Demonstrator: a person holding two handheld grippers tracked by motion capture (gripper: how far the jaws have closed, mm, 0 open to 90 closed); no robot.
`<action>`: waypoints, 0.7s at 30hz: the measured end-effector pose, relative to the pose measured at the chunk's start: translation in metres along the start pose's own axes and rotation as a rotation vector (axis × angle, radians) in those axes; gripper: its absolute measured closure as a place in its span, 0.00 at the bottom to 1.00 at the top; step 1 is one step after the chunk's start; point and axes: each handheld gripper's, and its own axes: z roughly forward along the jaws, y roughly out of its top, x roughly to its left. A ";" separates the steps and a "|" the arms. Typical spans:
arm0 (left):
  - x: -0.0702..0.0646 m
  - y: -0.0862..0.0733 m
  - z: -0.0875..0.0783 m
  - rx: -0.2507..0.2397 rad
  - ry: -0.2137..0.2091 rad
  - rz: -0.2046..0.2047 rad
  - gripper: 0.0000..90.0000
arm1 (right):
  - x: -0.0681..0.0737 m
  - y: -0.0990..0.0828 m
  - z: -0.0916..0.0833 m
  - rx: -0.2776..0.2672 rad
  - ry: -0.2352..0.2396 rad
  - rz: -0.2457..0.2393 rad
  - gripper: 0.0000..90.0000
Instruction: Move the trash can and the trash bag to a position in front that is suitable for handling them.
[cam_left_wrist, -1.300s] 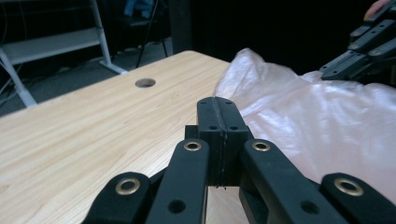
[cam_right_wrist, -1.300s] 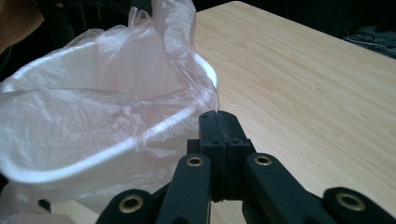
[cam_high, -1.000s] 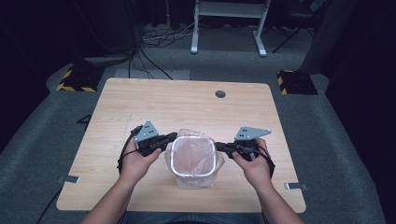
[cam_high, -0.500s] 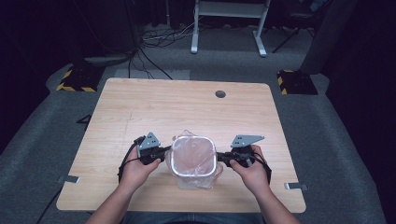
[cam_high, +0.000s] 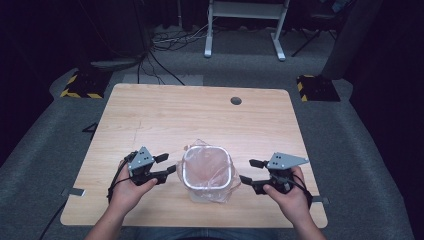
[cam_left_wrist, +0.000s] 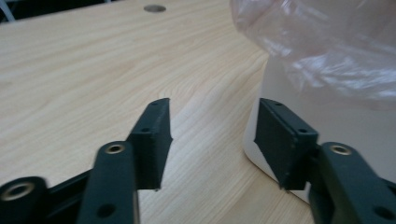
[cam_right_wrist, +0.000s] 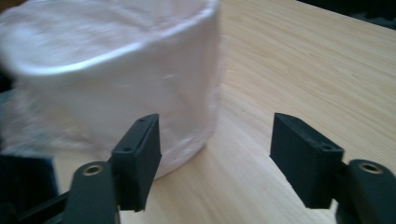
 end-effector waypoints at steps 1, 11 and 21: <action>0.002 0.002 -0.002 -0.020 0.005 -0.002 0.46 | 0.006 0.000 -0.001 0.005 0.017 -0.029 0.32; 0.012 0.020 0.012 -0.106 -0.064 -0.121 0.38 | 0.034 -0.006 0.022 0.050 0.134 -0.076 0.23; -0.003 0.014 0.028 -0.017 -0.182 -0.129 0.53 | 0.019 -0.012 0.039 0.155 0.102 -0.079 0.99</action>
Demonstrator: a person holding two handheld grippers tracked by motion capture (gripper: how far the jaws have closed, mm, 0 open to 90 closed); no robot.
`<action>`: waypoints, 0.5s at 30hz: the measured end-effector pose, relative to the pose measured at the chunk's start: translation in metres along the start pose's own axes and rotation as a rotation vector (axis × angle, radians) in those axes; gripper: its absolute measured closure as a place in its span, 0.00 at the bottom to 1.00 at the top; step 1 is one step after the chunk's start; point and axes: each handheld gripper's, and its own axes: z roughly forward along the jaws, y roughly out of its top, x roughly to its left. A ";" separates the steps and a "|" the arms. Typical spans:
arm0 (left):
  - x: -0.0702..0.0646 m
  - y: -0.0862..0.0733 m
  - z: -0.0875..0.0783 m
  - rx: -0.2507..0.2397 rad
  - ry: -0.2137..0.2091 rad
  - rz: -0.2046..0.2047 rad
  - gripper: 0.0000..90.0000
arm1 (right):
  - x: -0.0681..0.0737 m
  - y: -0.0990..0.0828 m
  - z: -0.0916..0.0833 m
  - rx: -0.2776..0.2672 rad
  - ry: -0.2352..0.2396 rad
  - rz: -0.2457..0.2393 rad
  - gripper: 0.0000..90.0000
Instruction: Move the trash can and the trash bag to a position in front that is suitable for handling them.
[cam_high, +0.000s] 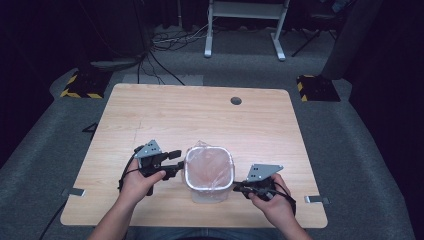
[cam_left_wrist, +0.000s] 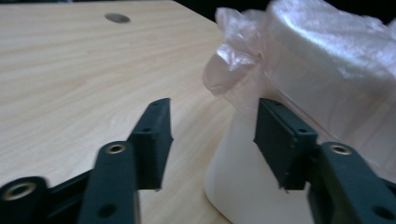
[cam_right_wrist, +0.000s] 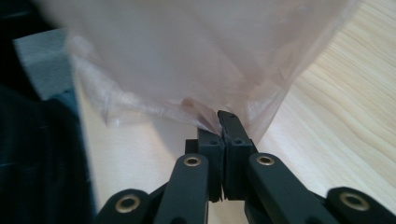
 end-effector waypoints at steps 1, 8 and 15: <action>-0.001 -0.001 0.000 0.008 -0.007 -0.001 0.53 | -0.005 0.000 0.001 -0.001 -0.018 0.007 1.00; -0.010 -0.006 -0.004 0.048 -0.016 0.061 0.48 | -0.036 -0.003 0.009 -0.008 -0.114 0.059 0.99; -0.012 0.001 -0.008 -0.007 -0.027 0.118 0.42 | -0.030 0.001 0.005 -0.012 -0.121 0.023 0.96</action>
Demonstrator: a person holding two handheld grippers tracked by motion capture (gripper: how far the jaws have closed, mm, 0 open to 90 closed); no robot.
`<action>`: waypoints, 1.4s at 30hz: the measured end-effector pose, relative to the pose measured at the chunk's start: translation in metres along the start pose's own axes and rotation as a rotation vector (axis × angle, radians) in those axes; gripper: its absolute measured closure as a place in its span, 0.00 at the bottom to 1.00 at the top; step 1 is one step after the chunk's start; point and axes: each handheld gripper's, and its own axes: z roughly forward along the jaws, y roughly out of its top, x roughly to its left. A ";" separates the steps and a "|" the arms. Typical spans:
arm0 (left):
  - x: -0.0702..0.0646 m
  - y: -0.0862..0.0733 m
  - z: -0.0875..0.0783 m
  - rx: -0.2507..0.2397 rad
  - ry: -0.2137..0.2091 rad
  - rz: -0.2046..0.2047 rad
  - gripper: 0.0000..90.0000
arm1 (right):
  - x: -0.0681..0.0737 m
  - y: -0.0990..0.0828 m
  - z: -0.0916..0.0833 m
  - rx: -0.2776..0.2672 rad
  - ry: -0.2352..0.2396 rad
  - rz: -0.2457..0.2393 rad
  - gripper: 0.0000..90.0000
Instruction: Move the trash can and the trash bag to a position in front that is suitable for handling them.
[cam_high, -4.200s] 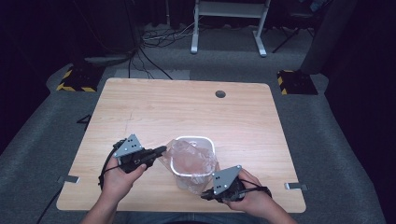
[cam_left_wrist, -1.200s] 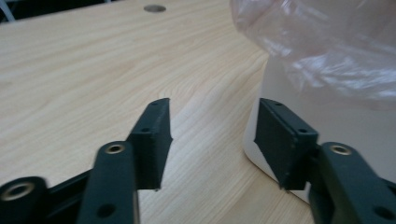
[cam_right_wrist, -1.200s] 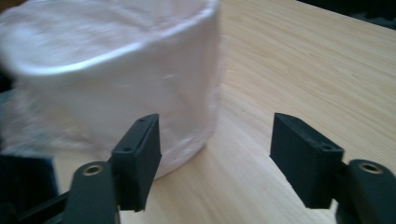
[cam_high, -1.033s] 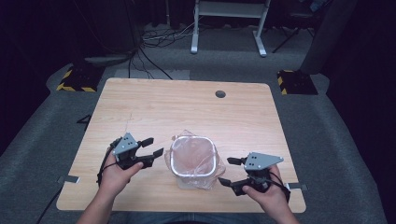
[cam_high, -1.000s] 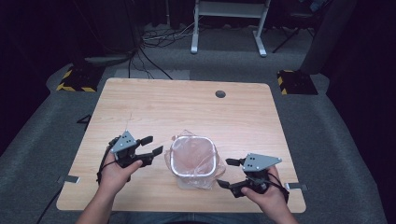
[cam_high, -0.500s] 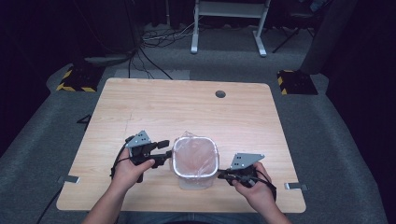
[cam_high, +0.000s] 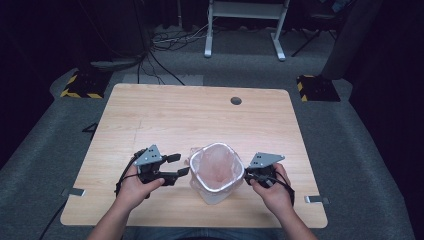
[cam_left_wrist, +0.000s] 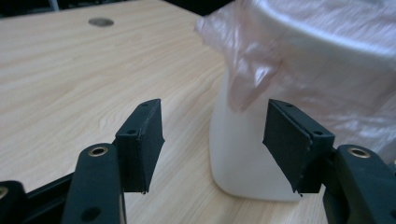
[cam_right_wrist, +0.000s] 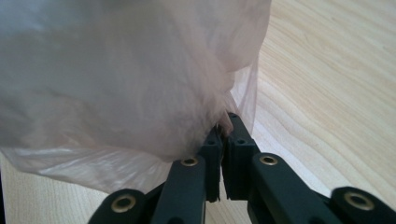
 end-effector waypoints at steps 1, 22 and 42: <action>-0.001 0.003 -0.001 -0.005 -0.012 0.025 0.42 | 0.001 0.001 -0.002 -0.002 -0.005 -0.011 0.96; -0.004 -0.018 0.019 0.147 -0.046 0.078 1.00 | 0.002 -0.008 0.005 0.019 0.013 -0.021 1.00; 0.002 -0.048 0.034 0.264 0.023 0.075 0.82 | 0.002 -0.037 0.028 0.107 0.079 0.041 0.87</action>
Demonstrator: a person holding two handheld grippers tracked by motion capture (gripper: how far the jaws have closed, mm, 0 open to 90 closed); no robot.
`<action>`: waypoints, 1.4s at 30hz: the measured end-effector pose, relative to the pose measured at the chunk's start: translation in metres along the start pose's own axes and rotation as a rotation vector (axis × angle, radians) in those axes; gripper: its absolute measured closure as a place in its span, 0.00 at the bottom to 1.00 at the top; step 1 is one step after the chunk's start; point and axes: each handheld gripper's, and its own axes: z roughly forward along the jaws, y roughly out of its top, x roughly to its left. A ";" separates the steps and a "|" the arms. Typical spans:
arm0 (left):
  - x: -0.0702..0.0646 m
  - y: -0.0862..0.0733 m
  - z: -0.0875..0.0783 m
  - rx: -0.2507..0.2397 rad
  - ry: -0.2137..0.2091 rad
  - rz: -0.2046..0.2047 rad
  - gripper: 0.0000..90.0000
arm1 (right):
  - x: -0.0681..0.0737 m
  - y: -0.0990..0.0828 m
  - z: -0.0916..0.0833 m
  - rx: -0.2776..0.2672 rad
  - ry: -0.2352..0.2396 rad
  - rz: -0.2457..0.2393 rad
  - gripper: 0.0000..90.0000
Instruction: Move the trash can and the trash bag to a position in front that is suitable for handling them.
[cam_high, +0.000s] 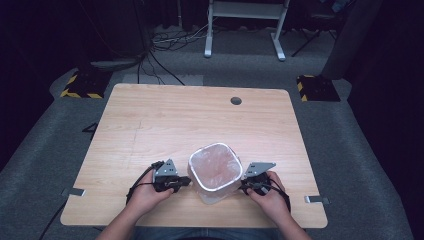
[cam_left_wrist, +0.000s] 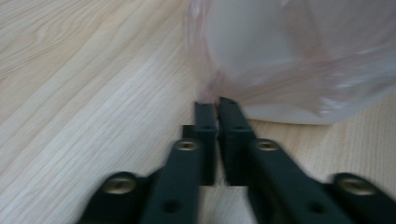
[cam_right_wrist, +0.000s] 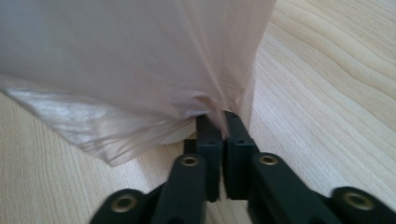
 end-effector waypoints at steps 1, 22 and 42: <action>0.001 0.000 -0.003 -0.010 0.009 -0.002 0.74 | -0.001 0.000 -0.003 -0.011 -0.013 -0.004 0.78; -0.028 0.035 -0.066 -0.205 0.094 0.034 0.38 | -0.002 0.033 -0.100 -0.185 -0.014 0.008 0.34; -0.013 0.020 -0.078 -0.204 0.159 -0.011 0.38 | 0.002 0.117 -0.077 -0.011 -0.084 0.042 0.27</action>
